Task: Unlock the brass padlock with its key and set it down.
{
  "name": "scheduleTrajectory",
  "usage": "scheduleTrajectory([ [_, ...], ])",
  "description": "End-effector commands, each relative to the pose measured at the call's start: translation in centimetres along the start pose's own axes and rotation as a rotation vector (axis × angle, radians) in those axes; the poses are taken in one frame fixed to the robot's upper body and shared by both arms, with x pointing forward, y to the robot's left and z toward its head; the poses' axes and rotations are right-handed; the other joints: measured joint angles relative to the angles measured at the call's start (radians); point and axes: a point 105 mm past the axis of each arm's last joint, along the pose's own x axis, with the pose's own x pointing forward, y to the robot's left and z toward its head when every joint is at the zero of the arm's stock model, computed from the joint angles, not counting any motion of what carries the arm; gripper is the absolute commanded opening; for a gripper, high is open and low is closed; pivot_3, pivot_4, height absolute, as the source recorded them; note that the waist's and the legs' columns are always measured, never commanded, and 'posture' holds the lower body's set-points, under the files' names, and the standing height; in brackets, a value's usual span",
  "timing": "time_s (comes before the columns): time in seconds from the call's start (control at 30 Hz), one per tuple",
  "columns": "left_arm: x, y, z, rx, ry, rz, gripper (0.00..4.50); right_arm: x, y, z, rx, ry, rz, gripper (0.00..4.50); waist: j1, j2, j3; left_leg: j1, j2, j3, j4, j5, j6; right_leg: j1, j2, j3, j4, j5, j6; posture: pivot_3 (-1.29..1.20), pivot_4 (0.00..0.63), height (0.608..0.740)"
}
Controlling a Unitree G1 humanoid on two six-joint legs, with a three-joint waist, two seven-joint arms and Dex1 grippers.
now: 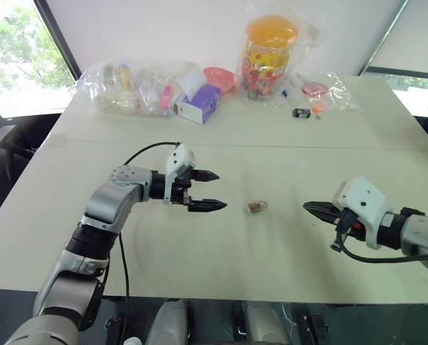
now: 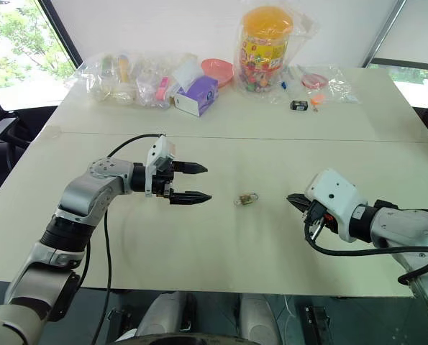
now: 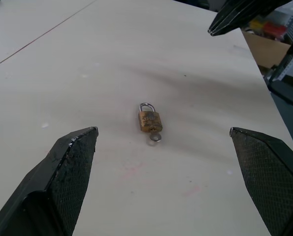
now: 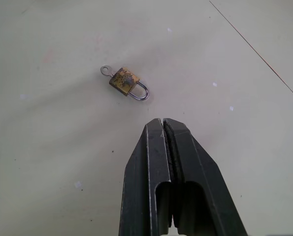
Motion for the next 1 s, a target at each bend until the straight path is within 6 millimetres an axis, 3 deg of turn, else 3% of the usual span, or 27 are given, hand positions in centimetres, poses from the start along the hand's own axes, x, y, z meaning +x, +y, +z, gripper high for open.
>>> scheduleTrajectory([
  [0.03, -0.3, -0.1, 1.4, 0.055, -0.018, -0.006, 4.48, -0.3, -0.4, 0.9, -0.031, -0.023, -0.009, 0.00, 0.000, 0.000, 0.000, 0.000, 0.000, 0.000, 0.000, 0.000, 0.000, 0.000, 0.000, 0.000, 0.000, 0.000, 0.000, 0.00, 0.150, 0.740],
  [0.33, -0.3, -0.3, 1.5, 0.065, -0.014, -0.004, 4.48, 0.7, -0.5, 1.2, -0.036, -0.049, 0.004, 0.00, 0.000, 0.000, 0.000, 0.000, 0.000, 0.000, 0.000, 0.000, 0.000, 0.000, 0.000, 0.000, 0.000, 0.000, 0.000, 0.00, 0.150, 0.740],
  [0.47, -0.1, -0.3, 1.1, 0.082, -0.014, 0.029, 4.48, 2.4, -1.3, 1.4, -0.016, -0.090, -0.021, 0.00, -0.003, 0.000, 0.000, 0.000, 0.000, 0.000, 0.000, 0.000, 0.000, 0.000, 0.000, 0.000, 0.000, 0.000, 0.000, 0.00, 0.150, 0.740],
  [1.0, 0.5, -1.6, -0.1, 0.100, 0.011, 0.041, 4.48, 4.5, -0.3, 0.4, -0.101, -0.049, 0.152, 0.00, -0.003, 0.000, 0.000, 0.000, 0.000, 0.000, 0.001, 0.000, 0.000, 0.000, -0.001, 0.000, 0.000, 0.000, 0.000, 0.00, 0.150, 0.740],
])
